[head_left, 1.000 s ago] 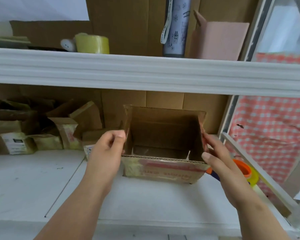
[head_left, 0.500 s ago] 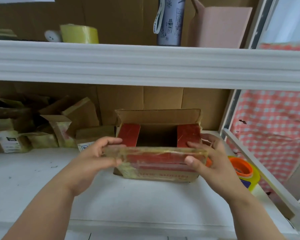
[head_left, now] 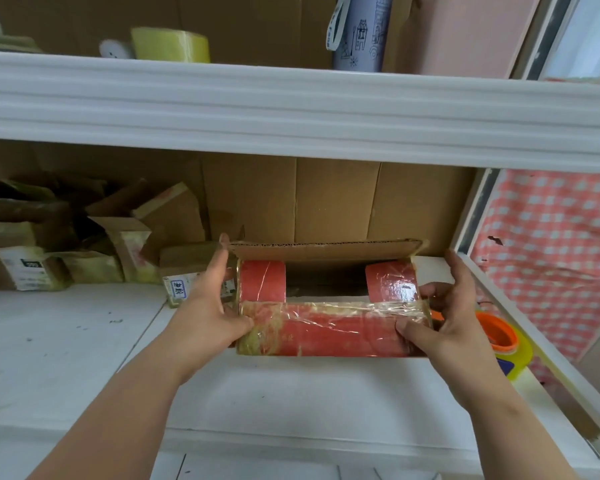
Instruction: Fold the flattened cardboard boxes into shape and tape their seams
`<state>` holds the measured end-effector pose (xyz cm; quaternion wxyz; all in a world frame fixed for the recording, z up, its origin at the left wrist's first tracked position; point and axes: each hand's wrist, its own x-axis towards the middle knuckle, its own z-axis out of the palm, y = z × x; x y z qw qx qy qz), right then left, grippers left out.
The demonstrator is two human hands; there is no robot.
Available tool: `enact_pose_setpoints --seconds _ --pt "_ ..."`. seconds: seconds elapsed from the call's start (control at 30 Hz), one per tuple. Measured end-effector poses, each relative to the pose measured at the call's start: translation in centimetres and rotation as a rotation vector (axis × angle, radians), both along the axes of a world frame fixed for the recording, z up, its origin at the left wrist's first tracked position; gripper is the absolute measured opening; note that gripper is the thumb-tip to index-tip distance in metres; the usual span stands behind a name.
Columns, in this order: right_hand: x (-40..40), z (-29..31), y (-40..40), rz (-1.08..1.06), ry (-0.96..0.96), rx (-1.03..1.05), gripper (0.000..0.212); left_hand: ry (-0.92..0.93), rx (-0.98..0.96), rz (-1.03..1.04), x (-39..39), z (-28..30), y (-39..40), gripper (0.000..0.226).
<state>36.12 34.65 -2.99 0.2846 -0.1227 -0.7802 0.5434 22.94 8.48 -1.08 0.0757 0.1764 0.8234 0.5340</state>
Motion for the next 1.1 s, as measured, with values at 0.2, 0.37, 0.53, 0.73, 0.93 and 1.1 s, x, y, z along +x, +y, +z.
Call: enact_pose_setpoints --seconds 0.2,0.37,0.53,0.73,0.93,1.1 --pt "0.4 0.4 0.3 0.024 -0.026 0.058 0.107 0.125 0.002 -0.007 0.3 0.0 0.3 0.107" --pt "0.3 0.4 0.9 0.028 -0.009 0.054 0.073 0.196 0.047 0.01 -0.5 -0.3 0.2 0.063" --pt "0.2 -0.8 0.7 -0.008 0.007 0.14 0.048 0.275 -0.011 0.079 -0.8 -2.6 0.4 0.047" --pt "-0.9 -1.6 0.2 -0.196 0.118 0.231 0.022 0.326 0.009 0.113 -0.5 -4.3 0.9 0.041" --pt "-2.2 -1.6 1.1 -0.3 0.076 0.258 0.009 0.367 0.052 0.166 -0.8 -3.7 1.3 0.036" --pt "-2.9 -3.0 0.7 -0.279 0.062 0.249 0.024 0.4 0.019 0.198 -1.4 -4.5 1.4 0.014"
